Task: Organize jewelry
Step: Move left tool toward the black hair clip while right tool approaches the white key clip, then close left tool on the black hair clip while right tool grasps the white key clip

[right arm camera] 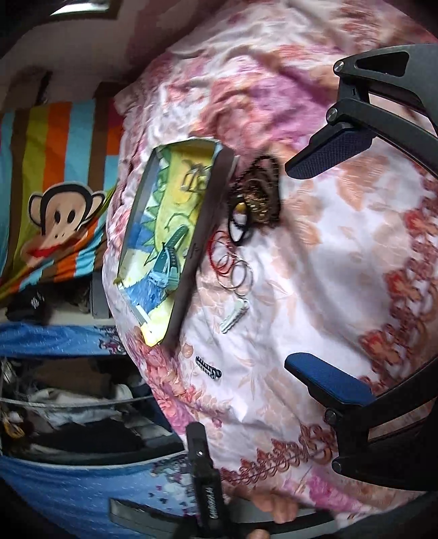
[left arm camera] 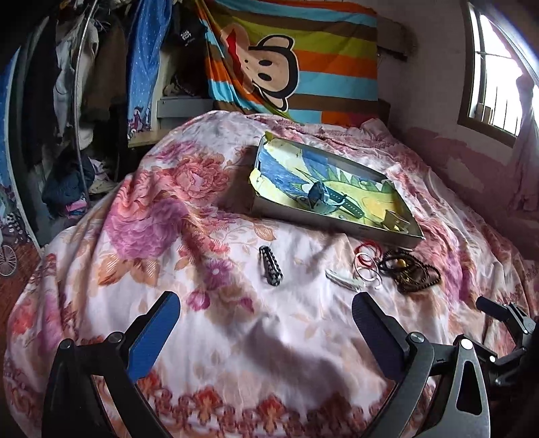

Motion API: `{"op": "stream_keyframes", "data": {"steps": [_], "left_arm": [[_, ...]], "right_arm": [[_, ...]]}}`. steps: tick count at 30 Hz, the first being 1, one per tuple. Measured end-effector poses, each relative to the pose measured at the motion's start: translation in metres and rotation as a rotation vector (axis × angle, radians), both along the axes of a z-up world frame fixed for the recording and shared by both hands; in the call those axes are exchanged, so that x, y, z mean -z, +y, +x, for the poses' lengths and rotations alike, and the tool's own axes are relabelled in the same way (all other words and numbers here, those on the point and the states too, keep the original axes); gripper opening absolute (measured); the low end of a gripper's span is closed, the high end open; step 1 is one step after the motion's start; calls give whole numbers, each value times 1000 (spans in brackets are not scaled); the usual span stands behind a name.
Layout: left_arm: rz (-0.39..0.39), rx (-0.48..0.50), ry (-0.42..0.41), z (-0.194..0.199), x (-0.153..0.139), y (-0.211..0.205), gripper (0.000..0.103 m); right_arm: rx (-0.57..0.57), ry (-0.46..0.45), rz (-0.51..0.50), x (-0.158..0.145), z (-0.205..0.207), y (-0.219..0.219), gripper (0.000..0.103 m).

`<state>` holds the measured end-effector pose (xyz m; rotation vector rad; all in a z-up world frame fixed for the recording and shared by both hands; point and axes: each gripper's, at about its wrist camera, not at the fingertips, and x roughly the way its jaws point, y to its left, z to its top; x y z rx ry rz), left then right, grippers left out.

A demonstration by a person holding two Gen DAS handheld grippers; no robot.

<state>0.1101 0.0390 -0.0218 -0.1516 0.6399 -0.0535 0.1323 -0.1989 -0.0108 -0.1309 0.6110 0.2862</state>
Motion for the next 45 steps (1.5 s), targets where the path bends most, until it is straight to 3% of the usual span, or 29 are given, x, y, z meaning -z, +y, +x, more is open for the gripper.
{"op": "stream_keyframes", "data": {"steps": [12,19,21,23,26,32,35,42,45], "left_arm": [[-9,61,43,46,8,0,102],[-21,97,64,56,12,-1,88],[-17,103,72,59,14,-2,83],[-13,113,86,63,16,-3,77],[-15,126,111,68,21,-4,68],[-74,149,151,82,30,-3,49],[-66,157,171,89,34,-6,41],[-34,133,242,103,50,-8,26],[-37,130,244,103,51,-8,24]], "right_arm": [[-107,-53,-108,-6,26,23,101],[-169,-51,-90,-5,38,27,101],[-197,-30,-71,-3,46,28,94],[-223,-1,-59,2,55,31,78],[-275,43,-42,9,67,37,65],[-372,77,-55,23,81,58,40],[-397,94,-74,30,88,66,33],[-415,127,-63,35,104,72,33],[-419,145,-66,41,107,75,21]]}}
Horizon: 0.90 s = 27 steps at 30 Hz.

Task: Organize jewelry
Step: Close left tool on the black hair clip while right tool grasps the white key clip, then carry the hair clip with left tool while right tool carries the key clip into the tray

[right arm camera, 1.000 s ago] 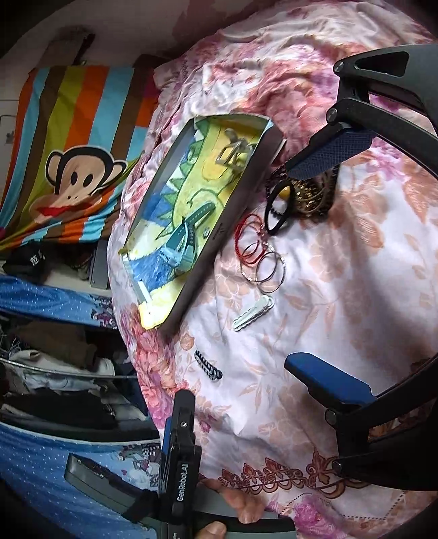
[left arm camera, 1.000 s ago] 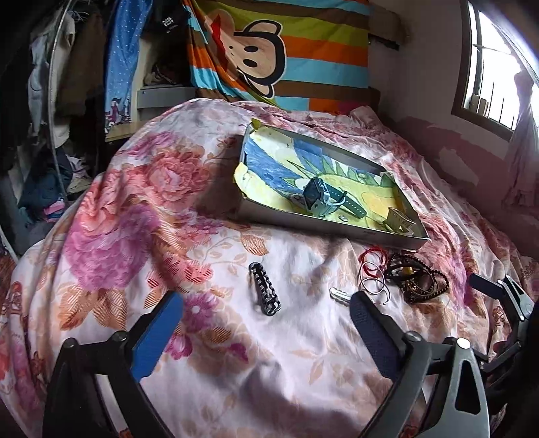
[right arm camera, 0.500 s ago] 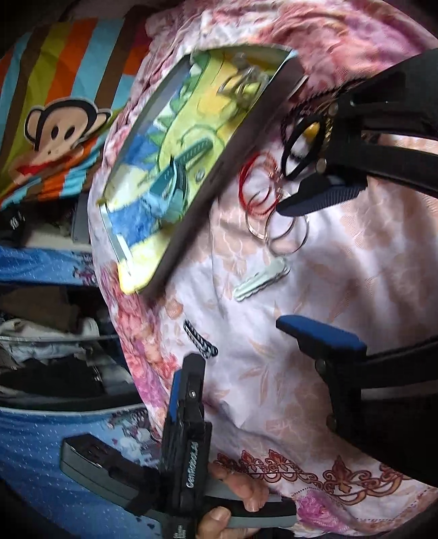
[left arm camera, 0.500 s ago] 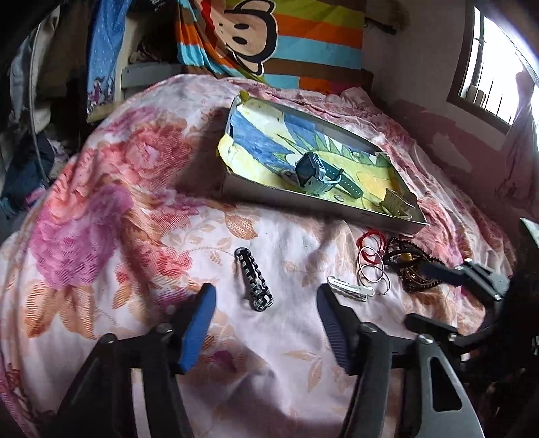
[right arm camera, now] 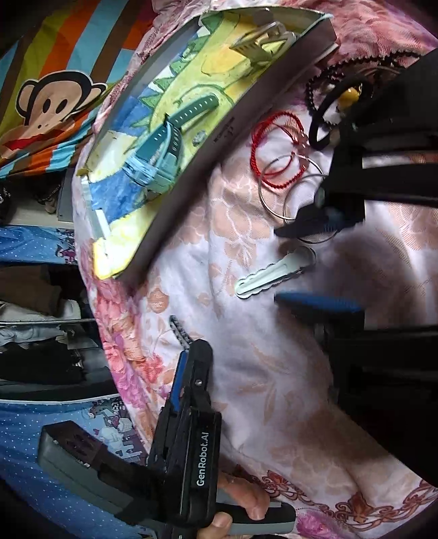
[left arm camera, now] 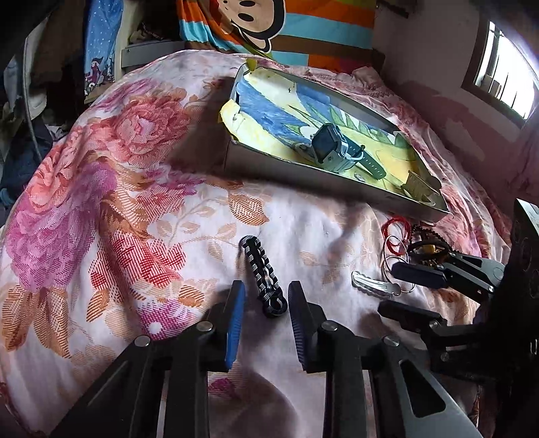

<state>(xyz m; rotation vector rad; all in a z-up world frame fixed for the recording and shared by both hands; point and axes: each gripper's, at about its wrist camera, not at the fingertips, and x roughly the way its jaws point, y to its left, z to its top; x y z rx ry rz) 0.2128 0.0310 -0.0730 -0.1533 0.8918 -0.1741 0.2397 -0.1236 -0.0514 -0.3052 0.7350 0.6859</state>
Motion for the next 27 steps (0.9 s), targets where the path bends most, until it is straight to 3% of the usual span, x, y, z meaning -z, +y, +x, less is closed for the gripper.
{"op": "stream_keyframes", "data": {"steps": [3,16,20,24,27], "left_arm": [[15,7,8,1,1,-3,16],[28,-4,-33,-6,-6,-11,15],[17,-7,-85,-11,-16,-16,15],[9,-18,-187,-14,-33,-21,15],[-56,-36,-284,-5,-49,-25,15]], "right_arm": [[-4,-2,-1,1,-1,1,16],[64,-65,81,-18,-7,-23,13],[125,-116,111,-30,-1,-37,13],[246,-170,145,-43,13,-56,13],[330,-201,155,-49,29,-68,13]]}}
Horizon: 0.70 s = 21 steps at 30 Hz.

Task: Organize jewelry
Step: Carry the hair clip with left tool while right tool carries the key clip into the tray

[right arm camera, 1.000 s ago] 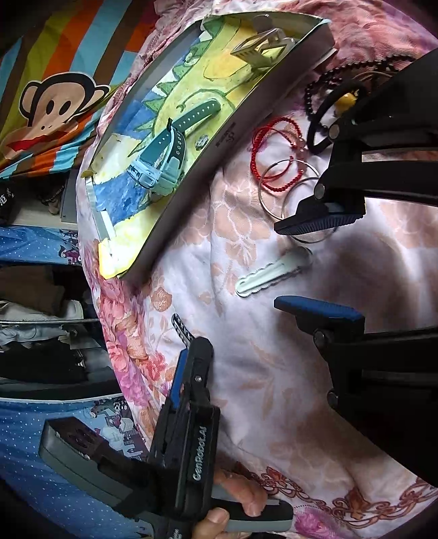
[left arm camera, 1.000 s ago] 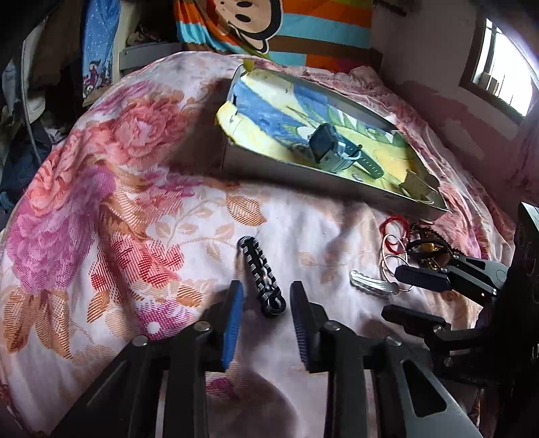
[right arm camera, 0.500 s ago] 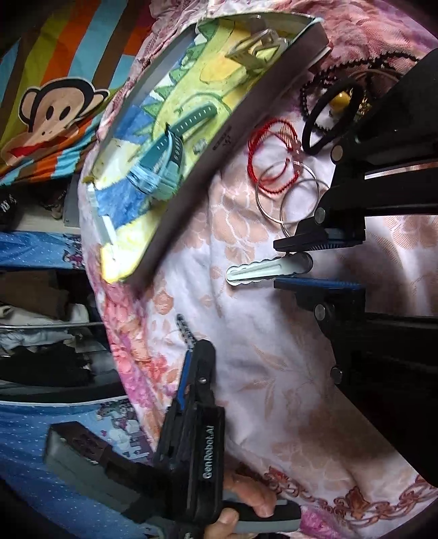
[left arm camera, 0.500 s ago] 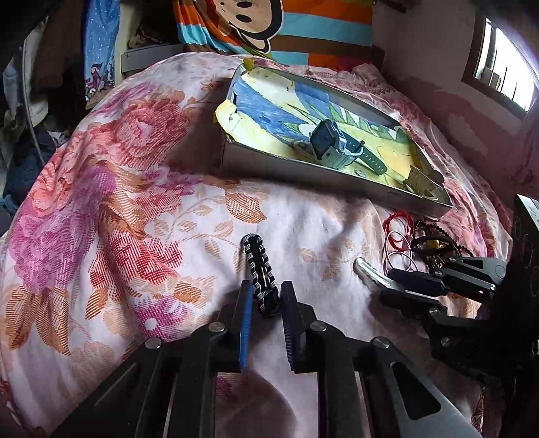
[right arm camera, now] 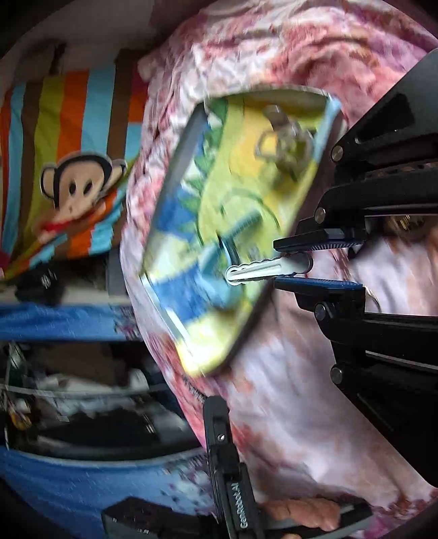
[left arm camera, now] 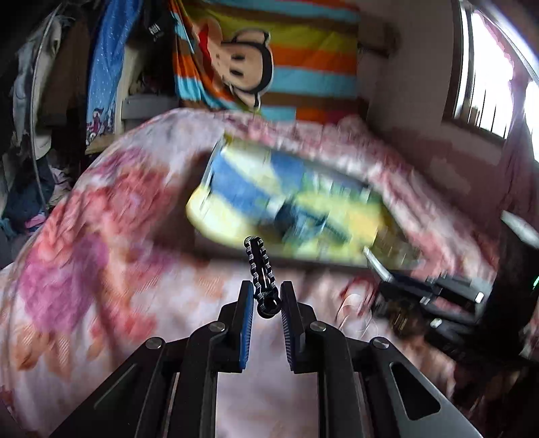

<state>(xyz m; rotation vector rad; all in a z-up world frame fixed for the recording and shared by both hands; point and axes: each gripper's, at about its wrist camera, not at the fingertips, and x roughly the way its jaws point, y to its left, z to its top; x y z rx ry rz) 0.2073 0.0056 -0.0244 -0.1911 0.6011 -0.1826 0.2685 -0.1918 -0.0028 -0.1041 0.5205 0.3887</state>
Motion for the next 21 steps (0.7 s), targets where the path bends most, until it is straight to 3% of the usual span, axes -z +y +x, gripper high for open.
{"op": "stream_keyframes", "data": {"steps": [6,14,21], "left_arm": [[12,4,-51,44,-11,-18,15],[-7,-44,30,99,4,-15,15],[1,-50,103,111,26,-18,15]], "right_arm": [[75,7,48,-1,34,-9,13],[97,80,6,22,58,0,13],[109,93,-6,30,59,1,14]]}}
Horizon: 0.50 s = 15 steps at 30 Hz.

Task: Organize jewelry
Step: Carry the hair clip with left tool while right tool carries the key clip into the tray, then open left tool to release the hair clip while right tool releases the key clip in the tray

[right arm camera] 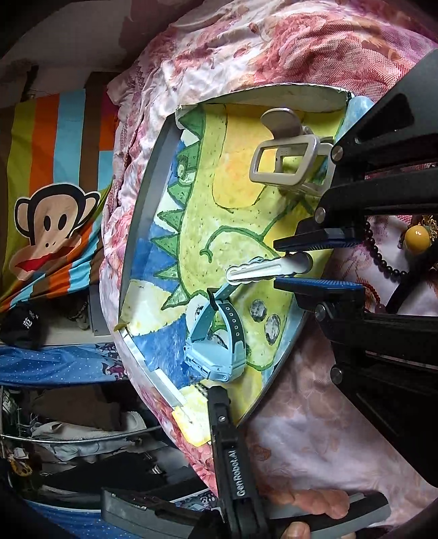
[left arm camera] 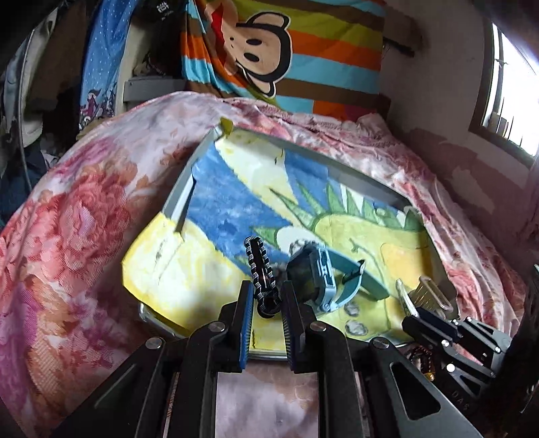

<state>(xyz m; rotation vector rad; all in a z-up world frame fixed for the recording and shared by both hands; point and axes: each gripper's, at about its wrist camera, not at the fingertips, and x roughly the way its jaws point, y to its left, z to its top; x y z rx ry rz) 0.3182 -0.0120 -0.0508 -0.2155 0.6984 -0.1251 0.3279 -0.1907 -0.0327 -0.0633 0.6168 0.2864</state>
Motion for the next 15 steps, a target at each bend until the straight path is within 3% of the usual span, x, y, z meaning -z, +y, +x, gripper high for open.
{"op": "stream_keyframes", "data": {"steps": [6,9,11,15], "left_arm": [[24,1,31,1,3,-4,16],[11,4,44,0,2,-3,17],[0,1,44,-2,-1,-1,22],[-33,-21,16,-13,-14,5,41]], "right_arm": [[3,1,-2,0,1,0,15],[15,-6,-5,-1,0,-1,20],[29,-32,-8,-6,-5,-2,34],[55,-90,2,-24,-20,-7,40]]}}
